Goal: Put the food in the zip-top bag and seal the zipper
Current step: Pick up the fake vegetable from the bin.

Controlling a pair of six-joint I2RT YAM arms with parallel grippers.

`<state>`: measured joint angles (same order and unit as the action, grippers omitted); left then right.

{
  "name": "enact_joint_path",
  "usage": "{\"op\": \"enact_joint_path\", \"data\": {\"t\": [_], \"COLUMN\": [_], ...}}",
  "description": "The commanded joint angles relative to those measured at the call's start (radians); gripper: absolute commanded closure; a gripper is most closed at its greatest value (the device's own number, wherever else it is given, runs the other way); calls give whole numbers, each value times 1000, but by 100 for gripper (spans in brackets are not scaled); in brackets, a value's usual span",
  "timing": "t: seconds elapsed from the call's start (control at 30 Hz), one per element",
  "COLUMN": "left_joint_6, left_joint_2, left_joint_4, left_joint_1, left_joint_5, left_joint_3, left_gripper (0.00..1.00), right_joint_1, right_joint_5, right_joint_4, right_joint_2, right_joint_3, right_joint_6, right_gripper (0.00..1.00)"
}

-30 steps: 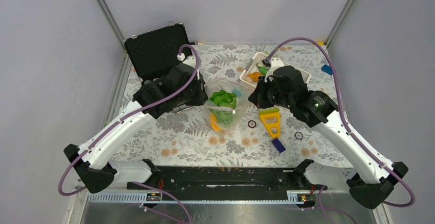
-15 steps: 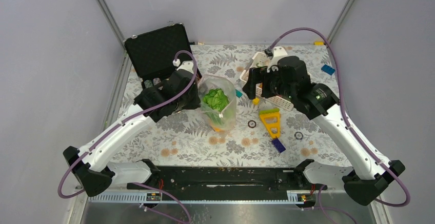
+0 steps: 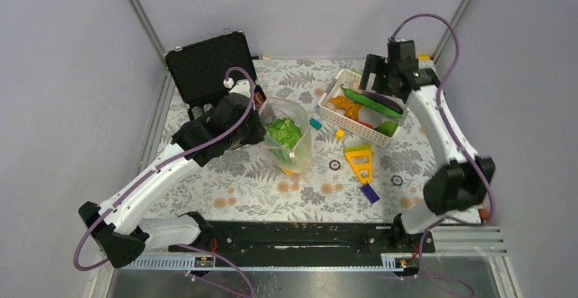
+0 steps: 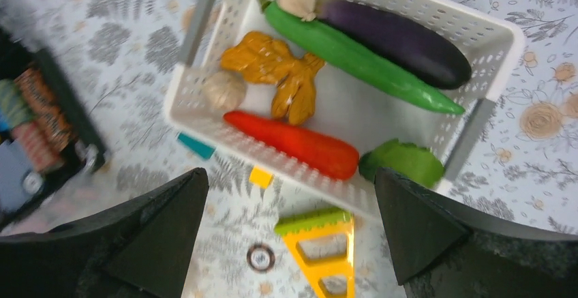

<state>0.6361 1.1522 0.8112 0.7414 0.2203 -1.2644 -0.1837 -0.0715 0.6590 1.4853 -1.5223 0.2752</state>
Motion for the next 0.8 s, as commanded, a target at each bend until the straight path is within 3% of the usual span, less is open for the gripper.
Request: {"op": "enact_joint_path", "data": {"t": [0.0,0.17,0.37,0.77], "left_joint_6": [-7,-11,-19,-35], "left_joint_2": [-27,-23,-22,-20], "left_joint_4": [-81,-95,-107,-126], "left_joint_1": [-7,-8,-9,-11], "left_joint_5": [-33,-56,-57,-70], "left_joint_3": [12,16,29,36], "left_gripper": [100,100,100,100], "right_joint_1": [7,7,7,7], "right_joint_5": [-94,-154,-153,-193], "right_joint_4": [-46,-123,-246,-331], "right_joint_2": [235,475,647,767], "right_joint_3": [-147,-305,-350,-352], "right_joint_6": [100,230,331,423], "right_gripper": [1,3,8,15]}}
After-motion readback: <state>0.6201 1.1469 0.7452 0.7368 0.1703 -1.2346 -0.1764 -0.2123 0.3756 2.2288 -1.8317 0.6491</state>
